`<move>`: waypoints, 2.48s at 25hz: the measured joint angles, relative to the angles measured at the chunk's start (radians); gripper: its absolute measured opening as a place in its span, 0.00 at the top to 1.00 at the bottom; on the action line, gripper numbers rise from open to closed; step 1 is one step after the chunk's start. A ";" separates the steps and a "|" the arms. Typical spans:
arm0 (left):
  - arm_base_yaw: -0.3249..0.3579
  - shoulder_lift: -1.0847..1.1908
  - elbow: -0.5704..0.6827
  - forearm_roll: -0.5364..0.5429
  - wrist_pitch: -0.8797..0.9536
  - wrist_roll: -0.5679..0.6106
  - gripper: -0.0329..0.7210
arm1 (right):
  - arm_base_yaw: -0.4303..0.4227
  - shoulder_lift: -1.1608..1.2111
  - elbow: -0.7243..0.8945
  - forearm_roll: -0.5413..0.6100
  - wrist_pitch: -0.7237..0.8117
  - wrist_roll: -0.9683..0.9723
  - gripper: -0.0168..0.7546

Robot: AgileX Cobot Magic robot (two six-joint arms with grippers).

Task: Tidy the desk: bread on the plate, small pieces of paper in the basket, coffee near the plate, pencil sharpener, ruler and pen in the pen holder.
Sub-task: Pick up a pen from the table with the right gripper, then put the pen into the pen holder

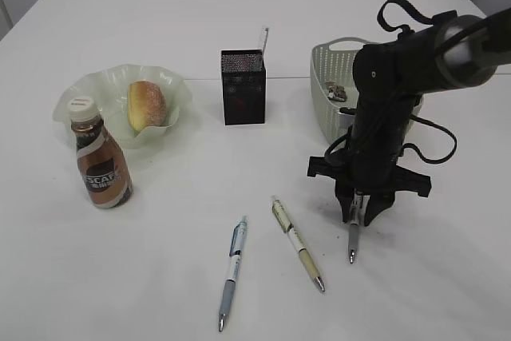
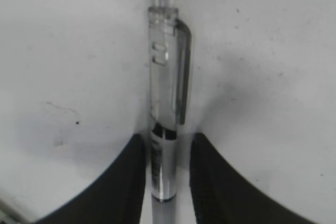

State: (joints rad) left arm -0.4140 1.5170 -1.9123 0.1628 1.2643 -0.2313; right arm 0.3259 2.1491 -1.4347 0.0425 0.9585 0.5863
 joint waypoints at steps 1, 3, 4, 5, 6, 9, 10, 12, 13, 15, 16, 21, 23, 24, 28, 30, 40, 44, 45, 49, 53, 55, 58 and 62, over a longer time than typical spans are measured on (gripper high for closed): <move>0.000 0.000 0.000 0.000 0.000 0.000 0.56 | 0.000 0.000 0.000 0.000 0.000 0.000 0.70; 0.000 0.000 0.000 0.000 0.000 0.000 0.56 | 0.000 0.000 0.000 0.000 0.000 0.000 0.75; 0.000 0.000 0.000 0.000 0.000 0.000 0.56 | 0.000 0.000 0.000 0.000 0.000 -0.002 0.79; 0.000 0.000 0.000 0.000 0.000 0.000 0.56 | 0.000 0.000 0.000 0.000 0.000 -0.006 0.85; 0.000 0.000 0.000 0.000 0.000 0.000 0.56 | 0.000 0.000 0.000 0.000 0.000 -0.010 0.87; 0.000 0.000 0.000 0.000 0.000 0.000 0.56 | 0.000 0.000 -0.002 0.000 0.000 -0.023 0.90; 0.000 0.000 0.000 0.000 0.000 0.000 0.56 | 0.000 0.000 -0.004 0.000 0.000 -0.035 0.90; 0.000 0.000 0.000 0.000 0.000 0.000 0.56 | 0.000 0.006 -0.021 0.000 0.003 -0.074 0.90; 0.000 0.000 0.000 0.000 0.000 0.000 0.56 | 0.000 0.008 -0.032 0.002 0.008 -0.105 0.90; 0.000 0.000 0.000 0.000 0.000 0.000 0.56 | 0.000 0.010 -0.066 0.013 0.032 -0.186 0.90; 0.000 0.000 0.000 0.000 0.000 0.000 0.56 | 0.000 0.010 -0.086 0.020 0.046 -0.228 0.90; 0.000 0.000 0.000 0.000 0.000 0.000 0.56 | 0.000 0.010 -0.159 0.048 0.144 -0.447 0.90; 0.000 0.000 0.000 0.000 0.000 0.000 0.56 | 0.000 0.010 -0.170 0.059 0.173 -0.508 0.90; 0.000 0.000 0.000 0.000 0.000 0.000 0.56 | 0.000 0.010 -0.170 0.067 0.187 -0.528 0.90; 0.000 0.000 0.000 0.000 0.000 0.000 0.56 | 0.000 0.010 -0.170 0.118 0.204 -0.611 0.90; 0.000 0.000 0.000 0.000 0.000 0.000 0.56 | 0.000 0.010 -0.170 0.145 0.204 -0.644 0.90; 0.000 0.000 0.000 0.000 0.000 0.000 0.56 | 0.000 -0.252 0.022 0.188 -0.159 -0.696 0.90; 0.000 0.000 0.000 0.000 0.000 0.000 0.56 | 0.000 -0.392 0.242 0.191 -0.493 -0.718 0.90; 0.000 0.000 0.000 0.000 0.000 0.000 0.56 | 0.000 -0.415 0.296 0.191 -0.594 -0.720 0.90; 0.000 0.000 0.000 0.000 0.000 0.000 0.56 | 0.000 -0.453 0.412 0.196 -0.927 -0.724 0.90; 0.000 0.000 0.000 0.002 0.000 0.000 0.56 | 0.000 -0.441 0.422 0.170 -1.094 -0.726 0.90; 0.000 0.000 0.000 0.004 0.000 0.000 0.56 | 0.000 -0.433 0.413 0.138 -1.137 -0.726 0.90; 0.000 0.000 0.000 0.004 0.000 0.000 0.56 | 0.000 -0.410 0.370 0.114 -1.189 -0.726 0.90; 0.000 0.000 0.000 0.010 0.000 0.000 0.56 | 0.000 -0.359 0.280 0.108 -1.268 -0.726 0.90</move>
State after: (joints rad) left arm -0.4140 1.5170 -1.9123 0.1726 1.2643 -0.2313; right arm 0.3259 1.7901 -1.1548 0.1507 -0.3094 -0.1400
